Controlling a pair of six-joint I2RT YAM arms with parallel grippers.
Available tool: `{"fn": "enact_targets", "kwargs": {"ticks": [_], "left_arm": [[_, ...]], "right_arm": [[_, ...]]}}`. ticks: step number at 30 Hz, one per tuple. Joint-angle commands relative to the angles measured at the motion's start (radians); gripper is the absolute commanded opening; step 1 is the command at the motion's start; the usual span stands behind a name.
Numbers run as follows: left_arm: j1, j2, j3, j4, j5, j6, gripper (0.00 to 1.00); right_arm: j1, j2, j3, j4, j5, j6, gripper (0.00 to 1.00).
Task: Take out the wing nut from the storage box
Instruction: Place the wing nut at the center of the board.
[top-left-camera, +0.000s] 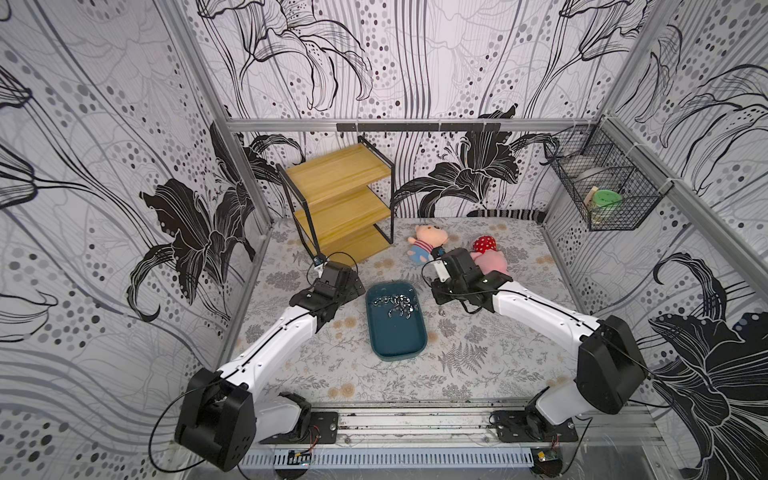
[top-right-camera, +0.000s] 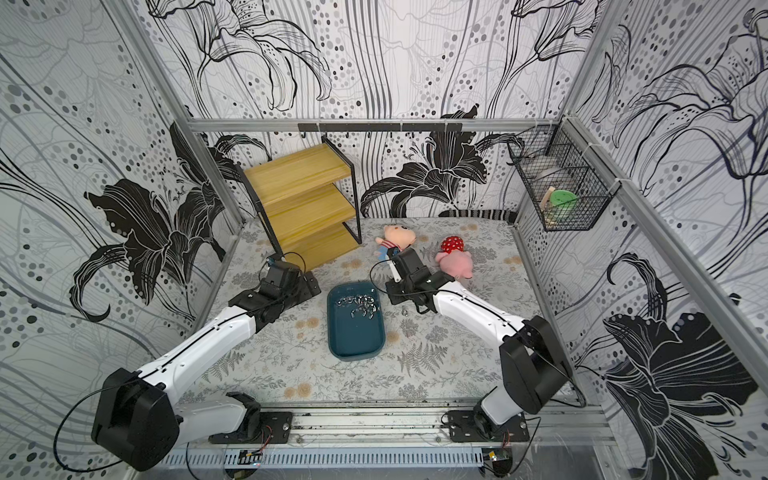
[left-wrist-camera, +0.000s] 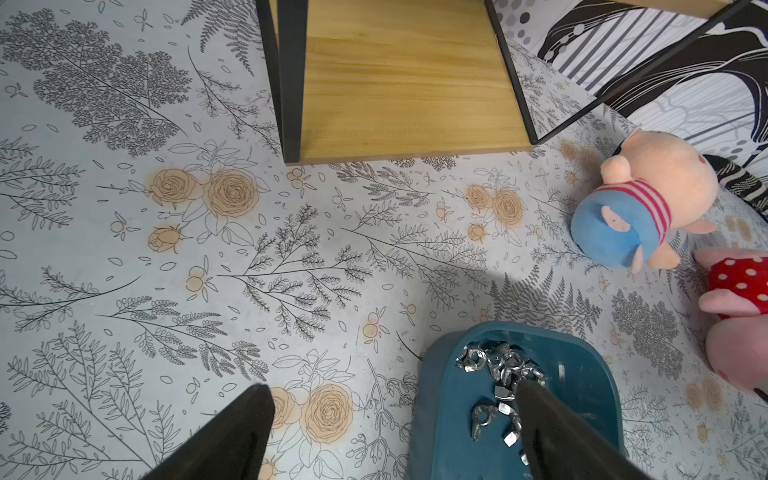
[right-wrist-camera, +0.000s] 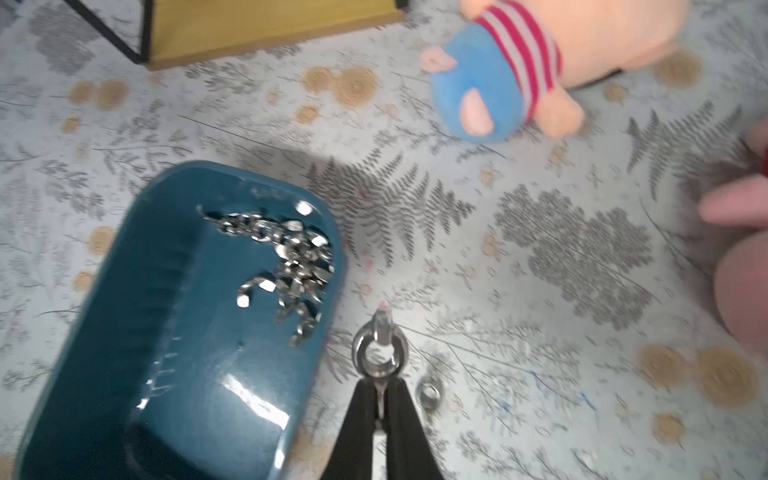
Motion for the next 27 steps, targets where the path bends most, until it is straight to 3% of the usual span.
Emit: {"fn": "enact_targets", "kwargs": {"ticks": [1, 9, 27], "left_arm": [[-0.012, 0.013, 0.039, 0.015, -0.025, 0.016, 0.95], [-0.031, 0.031, 0.054, 0.009, -0.036, 0.009, 0.95], [-0.035, 0.031, 0.053, 0.001, -0.045, 0.006, 0.95]], "right_arm": [[-0.032, -0.037, -0.064, -0.028, 0.004, 0.01, 0.03], [-0.067, -0.003, -0.156, 0.015, -0.008, 0.017, 0.03], [-0.09, 0.107, -0.193, 0.07, -0.012, 0.012, 0.02]]}}
